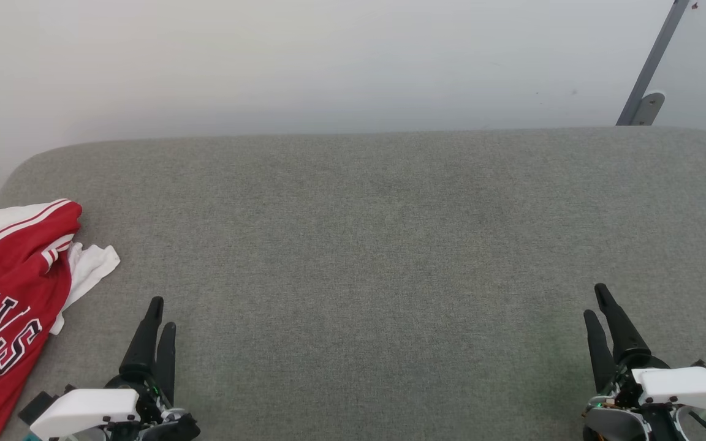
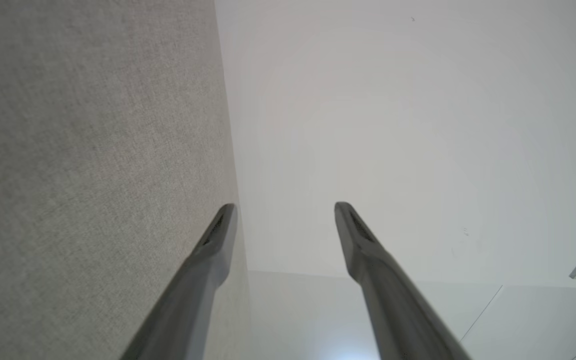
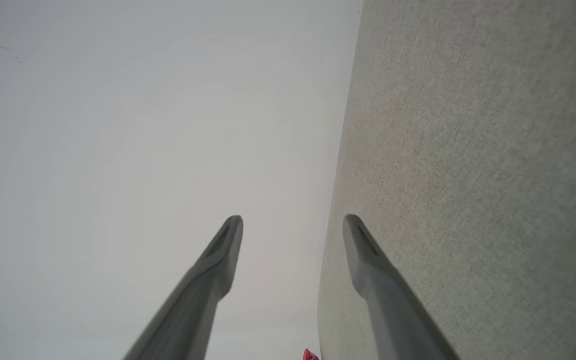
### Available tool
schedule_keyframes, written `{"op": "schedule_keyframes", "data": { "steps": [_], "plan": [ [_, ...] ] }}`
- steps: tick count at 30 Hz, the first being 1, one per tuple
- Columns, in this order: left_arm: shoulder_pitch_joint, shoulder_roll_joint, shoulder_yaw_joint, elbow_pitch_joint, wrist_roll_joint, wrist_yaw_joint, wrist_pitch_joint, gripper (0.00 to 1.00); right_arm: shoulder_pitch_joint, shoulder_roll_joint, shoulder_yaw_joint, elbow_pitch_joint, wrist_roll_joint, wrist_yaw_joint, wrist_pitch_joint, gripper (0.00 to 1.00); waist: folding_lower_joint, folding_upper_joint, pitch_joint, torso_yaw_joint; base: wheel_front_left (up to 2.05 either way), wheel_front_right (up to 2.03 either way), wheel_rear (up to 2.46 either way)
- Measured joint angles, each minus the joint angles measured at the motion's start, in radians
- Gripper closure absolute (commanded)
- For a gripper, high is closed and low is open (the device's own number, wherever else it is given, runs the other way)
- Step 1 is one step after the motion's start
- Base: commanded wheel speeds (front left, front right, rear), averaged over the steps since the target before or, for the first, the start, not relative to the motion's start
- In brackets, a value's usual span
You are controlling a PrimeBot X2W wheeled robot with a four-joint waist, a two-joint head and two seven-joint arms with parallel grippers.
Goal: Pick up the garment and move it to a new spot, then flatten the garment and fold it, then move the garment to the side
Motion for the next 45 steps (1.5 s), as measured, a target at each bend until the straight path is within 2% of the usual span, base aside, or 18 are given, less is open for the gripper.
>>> {"op": "schedule_keyframes", "data": {
  "steps": [6,11,15,23,26,33,45],
  "plan": [
    [0.000,0.002,-0.009,-0.036,0.001,0.017,-0.019,0.00,-0.004,-0.002,0.014,-0.005,-0.038,0.000,-0.022,0.00,0.0000,0.0000,0.000,0.000,0.00,0.00,0.00],
    [0.002,0.019,-0.021,-0.065,0.033,0.040,-0.049,0.00,-0.015,-0.013,0.035,-0.005,-0.116,0.000,-0.046,0.00,0.0000,0.0000,-0.001,-0.001,0.00,0.00,0.00],
    [0.010,0.041,-0.034,-0.083,0.097,0.066,-0.071,0.00,-0.024,-0.026,0.043,0.000,-0.204,0.000,-0.058,0.00,0.0000,0.0000,-0.001,-0.001,0.00,0.00,0.00],
    [0.016,0.101,-0.091,-0.092,0.293,0.140,-0.110,0.00,-0.040,-0.049,0.072,0.003,-0.423,0.000,-0.069,0.00,0.0000,0.0000,-0.004,-0.002,0.00,0.00,0.00],
    [0.016,0.122,-0.115,-0.094,0.352,0.154,-0.121,0.00,-0.051,-0.055,0.081,0.003,-0.480,0.000,-0.072,0.00,-0.0001,0.0000,-0.005,-0.002,0.00,0.00,0.00],
    [0.015,0.158,-0.153,-0.095,0.459,0.160,-0.148,0.00,-0.055,-0.064,0.094,0.005,-0.587,0.000,-0.088,0.00,0.0000,0.0000,-0.008,-0.003,0.00,0.00,0.00],
    [0.016,0.164,-0.157,-0.100,0.590,0.138,-0.188,0.00,-0.074,-0.075,0.103,0.004,-0.737,0.000,-0.117,0.00,0.0000,0.0000,-0.010,-0.005,0.00,0.00,0.00]
  ]
}}
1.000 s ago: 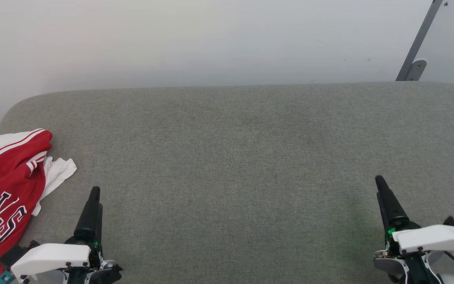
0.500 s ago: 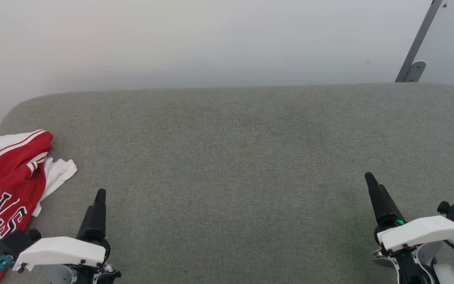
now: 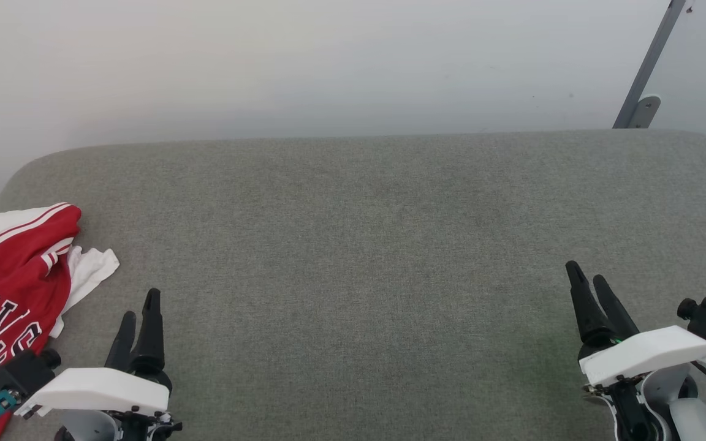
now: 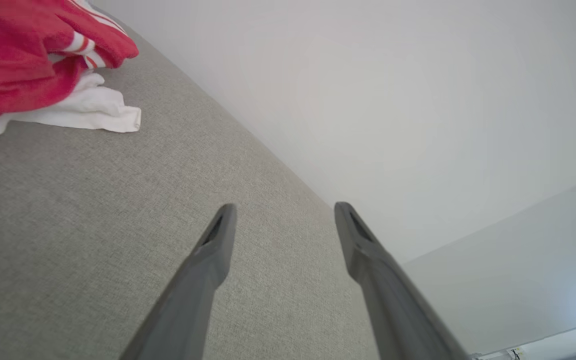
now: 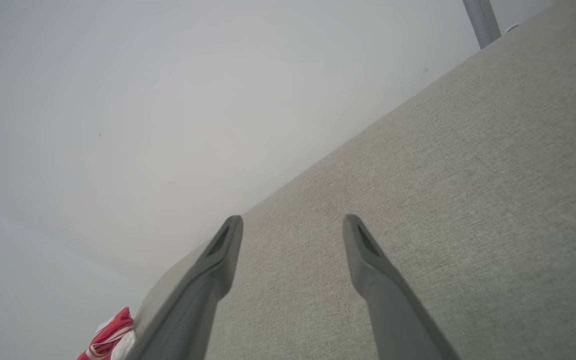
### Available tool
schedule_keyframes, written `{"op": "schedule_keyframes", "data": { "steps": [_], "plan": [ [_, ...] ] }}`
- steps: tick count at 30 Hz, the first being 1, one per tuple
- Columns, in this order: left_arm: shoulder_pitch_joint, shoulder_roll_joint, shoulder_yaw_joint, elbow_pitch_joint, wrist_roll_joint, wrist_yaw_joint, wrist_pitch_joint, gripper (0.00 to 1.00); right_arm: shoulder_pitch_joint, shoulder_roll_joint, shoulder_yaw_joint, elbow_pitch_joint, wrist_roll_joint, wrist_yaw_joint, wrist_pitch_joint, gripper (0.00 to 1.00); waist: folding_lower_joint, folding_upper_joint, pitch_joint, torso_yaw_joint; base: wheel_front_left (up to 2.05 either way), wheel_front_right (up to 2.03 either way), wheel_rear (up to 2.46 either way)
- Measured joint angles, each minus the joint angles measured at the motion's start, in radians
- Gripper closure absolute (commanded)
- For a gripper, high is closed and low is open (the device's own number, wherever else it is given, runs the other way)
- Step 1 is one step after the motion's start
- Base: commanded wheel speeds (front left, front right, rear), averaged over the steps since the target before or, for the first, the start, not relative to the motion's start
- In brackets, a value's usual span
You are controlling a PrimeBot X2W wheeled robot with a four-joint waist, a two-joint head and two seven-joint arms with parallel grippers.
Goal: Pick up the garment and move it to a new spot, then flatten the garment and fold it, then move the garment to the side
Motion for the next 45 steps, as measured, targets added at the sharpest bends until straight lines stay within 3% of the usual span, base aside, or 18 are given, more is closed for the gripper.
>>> {"op": "schedule_keyframes", "data": {
  "steps": [19,45],
  "plan": [
    [0.007,0.008,-0.011,-0.011,0.212,-0.029,-0.055,0.00,-0.010,-0.016,0.021,-0.007,-0.196,0.000,-0.036,0.00,0.0000,0.0001,-0.001,0.000,0.00,0.00,0.00],
    [0.025,0.034,-0.039,-0.028,0.402,-0.038,-0.114,0.00,-0.028,-0.027,0.036,-0.003,-0.425,0.000,-0.086,0.00,0.0000,0.0000,-0.006,-0.002,0.00,0.00,0.00]
  ]
}}
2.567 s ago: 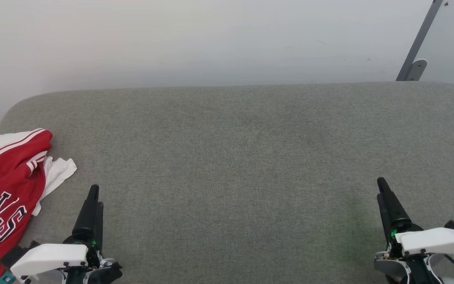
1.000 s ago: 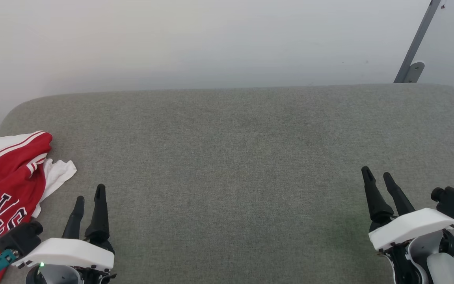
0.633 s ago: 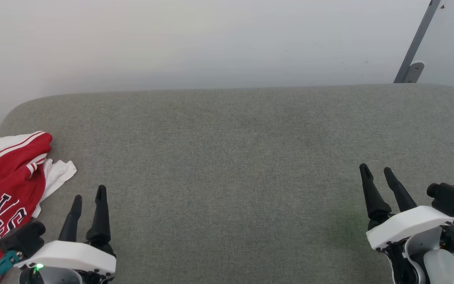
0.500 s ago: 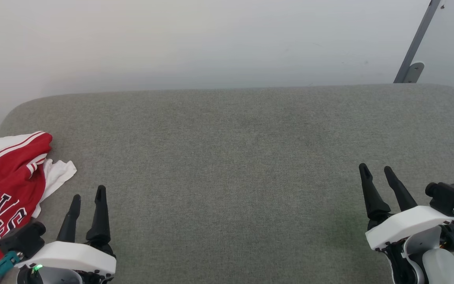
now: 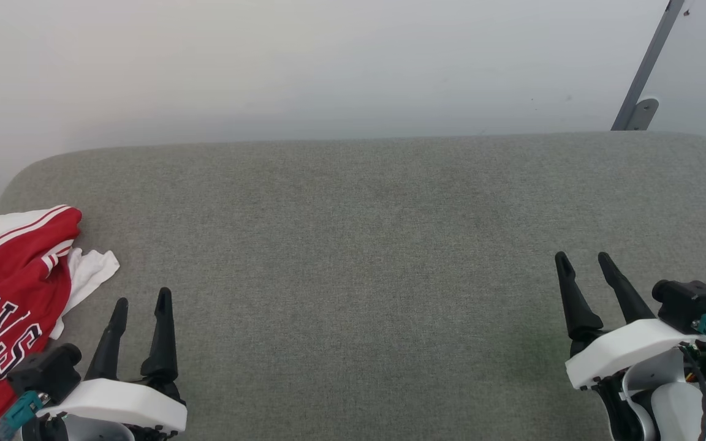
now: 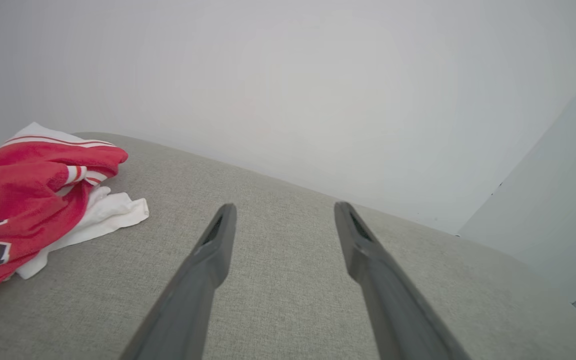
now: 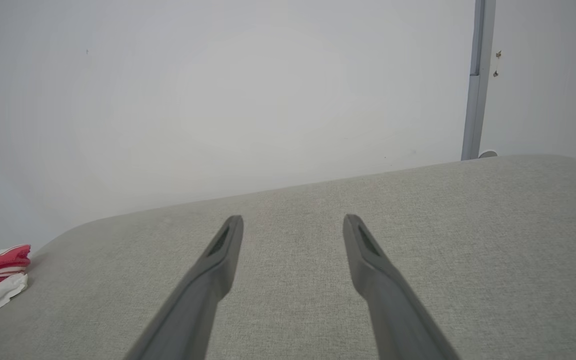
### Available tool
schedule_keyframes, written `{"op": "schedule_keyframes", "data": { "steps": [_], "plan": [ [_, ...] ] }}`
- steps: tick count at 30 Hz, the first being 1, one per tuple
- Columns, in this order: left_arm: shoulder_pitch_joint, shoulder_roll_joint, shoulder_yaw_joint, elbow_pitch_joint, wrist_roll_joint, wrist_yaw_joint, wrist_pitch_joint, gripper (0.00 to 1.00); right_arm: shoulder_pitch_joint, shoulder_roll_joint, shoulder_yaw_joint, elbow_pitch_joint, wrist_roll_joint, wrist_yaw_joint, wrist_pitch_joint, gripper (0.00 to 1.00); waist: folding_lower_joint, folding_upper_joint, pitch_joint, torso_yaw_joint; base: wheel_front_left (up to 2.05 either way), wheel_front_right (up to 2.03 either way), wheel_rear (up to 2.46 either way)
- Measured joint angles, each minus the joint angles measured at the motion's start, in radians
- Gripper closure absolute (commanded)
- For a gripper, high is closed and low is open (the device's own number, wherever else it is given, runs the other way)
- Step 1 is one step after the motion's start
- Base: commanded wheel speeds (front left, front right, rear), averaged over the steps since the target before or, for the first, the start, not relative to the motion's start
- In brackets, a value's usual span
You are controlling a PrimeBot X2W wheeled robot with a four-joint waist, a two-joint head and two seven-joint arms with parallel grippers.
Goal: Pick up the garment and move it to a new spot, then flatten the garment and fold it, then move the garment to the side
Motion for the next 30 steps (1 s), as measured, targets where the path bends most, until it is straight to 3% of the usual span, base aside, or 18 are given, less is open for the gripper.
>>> {"op": "schedule_keyframes", "data": {
  "steps": [30],
  "plan": [
    [0.012,0.038,-0.033,-0.023,0.160,0.008,-0.061,0.00,-0.013,-0.011,0.002,-0.002,-0.242,0.001,-0.048,0.00,0.0000,0.0000,-0.007,0.002,0.00,0.00,0.00]
  ]
}}
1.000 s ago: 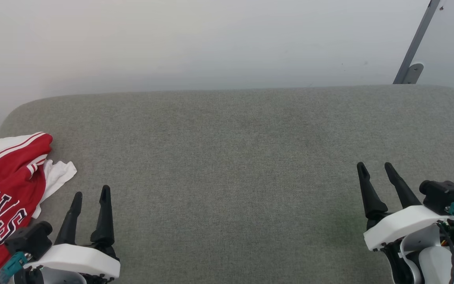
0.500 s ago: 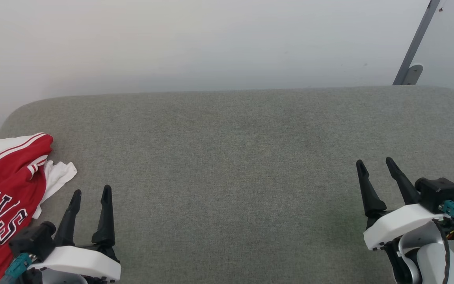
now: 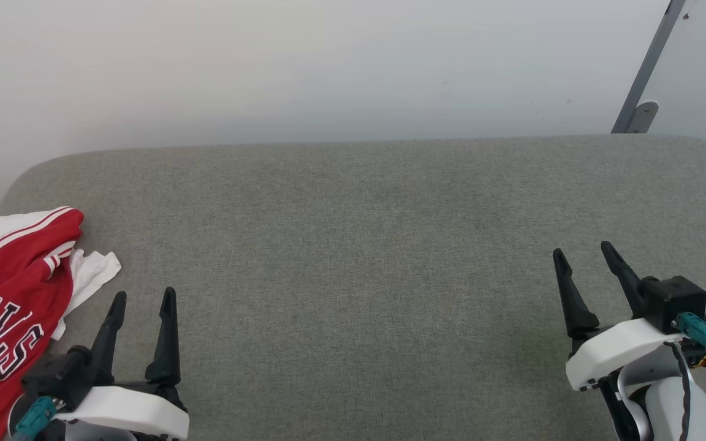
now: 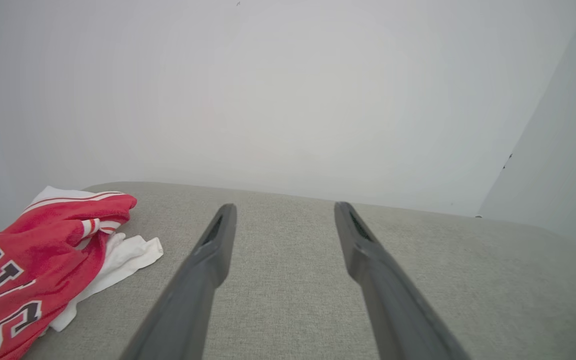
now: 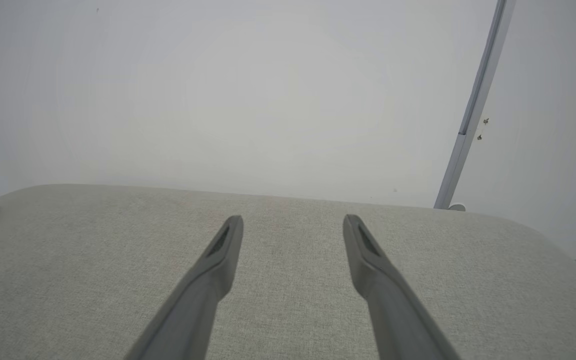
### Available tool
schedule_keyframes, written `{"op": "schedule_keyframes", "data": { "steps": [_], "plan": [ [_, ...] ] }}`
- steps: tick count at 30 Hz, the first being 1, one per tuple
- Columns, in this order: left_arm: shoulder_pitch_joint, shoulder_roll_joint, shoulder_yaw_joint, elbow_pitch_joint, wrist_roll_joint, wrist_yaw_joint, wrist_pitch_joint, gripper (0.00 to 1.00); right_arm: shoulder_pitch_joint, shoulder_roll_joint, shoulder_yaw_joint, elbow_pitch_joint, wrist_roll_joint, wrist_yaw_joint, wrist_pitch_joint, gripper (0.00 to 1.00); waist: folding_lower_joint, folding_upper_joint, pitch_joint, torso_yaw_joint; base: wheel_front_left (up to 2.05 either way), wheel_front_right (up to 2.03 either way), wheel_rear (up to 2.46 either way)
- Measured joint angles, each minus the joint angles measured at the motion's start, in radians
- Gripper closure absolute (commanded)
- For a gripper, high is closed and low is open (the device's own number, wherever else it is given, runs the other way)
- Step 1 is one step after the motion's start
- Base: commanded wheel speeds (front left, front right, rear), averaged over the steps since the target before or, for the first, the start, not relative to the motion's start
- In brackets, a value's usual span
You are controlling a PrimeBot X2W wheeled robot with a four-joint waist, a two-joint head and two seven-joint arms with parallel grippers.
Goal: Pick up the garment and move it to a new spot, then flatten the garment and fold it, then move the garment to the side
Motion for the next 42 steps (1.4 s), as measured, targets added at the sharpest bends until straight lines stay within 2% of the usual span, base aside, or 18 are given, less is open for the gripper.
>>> {"op": "schedule_keyframes", "data": {
  "steps": [14,21,30,42],
  "plan": [
    [0.001,0.003,0.004,0.002,0.018,0.000,-0.004,0.00,0.000,0.005,-0.020,0.001,-0.030,0.000,-0.004,0.00,0.0000,0.0000,-0.001,0.004,0.00,0.00,0.00],
    [0.000,0.001,0.049,0.005,-0.003,0.023,-0.004,0.00,-0.002,0.004,0.017,-0.001,-0.027,0.000,-0.001,0.00,0.0000,0.0000,-0.001,0.035,0.00,0.00,0.00],
    [0.013,0.013,0.117,0.003,-0.041,0.059,-0.004,0.00,-0.026,-0.008,0.086,0.004,-0.012,0.000,0.007,0.00,0.0000,0.0000,-0.003,0.124,0.00,0.00,0.00],
    [0.051,0.021,0.146,-0.006,-0.075,0.074,0.007,0.00,-0.044,-0.010,0.159,0.012,0.013,0.000,0.015,0.00,0.0000,0.0000,-0.017,0.281,0.00,0.00,0.00]
  ]
}}
